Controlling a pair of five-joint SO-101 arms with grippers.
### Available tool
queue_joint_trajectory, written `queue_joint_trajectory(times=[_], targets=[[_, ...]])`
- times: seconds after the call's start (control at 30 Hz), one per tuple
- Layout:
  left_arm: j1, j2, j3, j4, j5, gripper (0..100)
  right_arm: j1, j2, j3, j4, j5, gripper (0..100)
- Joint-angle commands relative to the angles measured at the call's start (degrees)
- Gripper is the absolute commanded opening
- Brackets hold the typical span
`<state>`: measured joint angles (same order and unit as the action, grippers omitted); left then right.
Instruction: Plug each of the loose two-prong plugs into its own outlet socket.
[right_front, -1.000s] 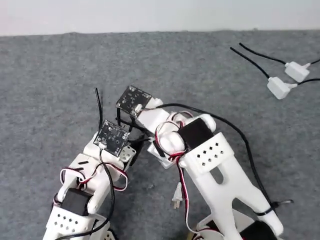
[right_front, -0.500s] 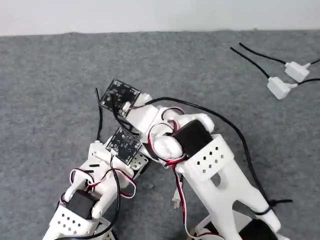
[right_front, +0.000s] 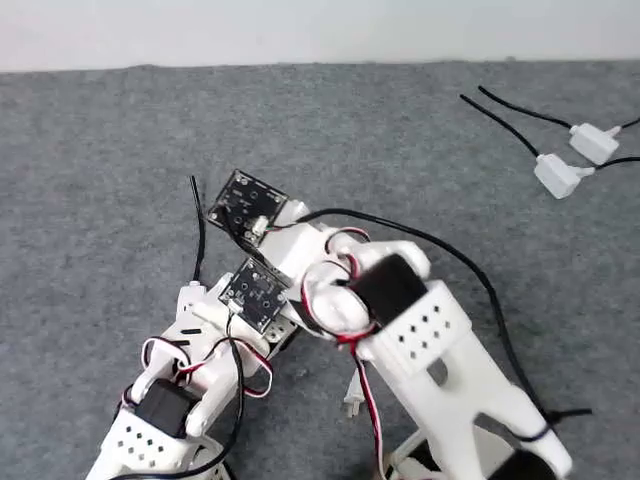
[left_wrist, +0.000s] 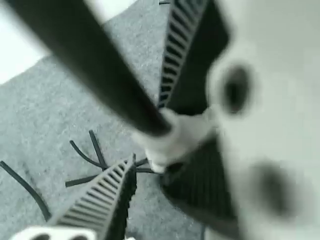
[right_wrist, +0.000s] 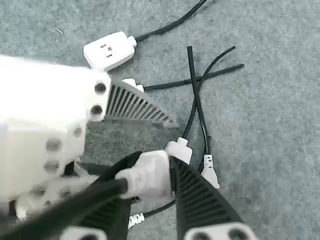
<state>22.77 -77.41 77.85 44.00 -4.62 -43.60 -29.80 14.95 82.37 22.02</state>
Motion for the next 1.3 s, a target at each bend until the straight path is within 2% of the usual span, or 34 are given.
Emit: queue_joint_trajectory(times=[0.0, 0.1, 0.67, 0.83, 1.07, 1.2, 1.27], targets=[[-5.1, -0.8, -2.2, -2.6, 1.7, 19, -1.1, -5.5, 2.5, -1.0, -0.6, 0.9], [-5.6, -0.8, -2.2, -2.8, 4.1, 19, -1.1, -7.7, 5.5, -3.7, -0.7, 0.9], [-5.4, -0.8, -1.4, -2.9, 4.0, 19, -0.8, -7.0, 7.0, -4.5, -0.6, 0.9], [-9.1, -0.8, 0.1, -5.5, 3.8, 19, -0.6, -7.0, 7.1, -3.9, -0.6, 0.9], [-10.3, -0.8, 3.8, -10.3, 3.7, 19, 10.0, -6.2, 11.7, -6.5, -1.0, 0.9], [-15.6, -0.7, 4.1, -12.0, 3.8, 19, 10.1, -4.3, 18.0, -13.4, -1.0, 0.9], [-16.1, -0.7, 4.1, -11.8, 3.8, 19, 10.2, -3.3, 18.8, -15.7, -1.1, 0.9]])
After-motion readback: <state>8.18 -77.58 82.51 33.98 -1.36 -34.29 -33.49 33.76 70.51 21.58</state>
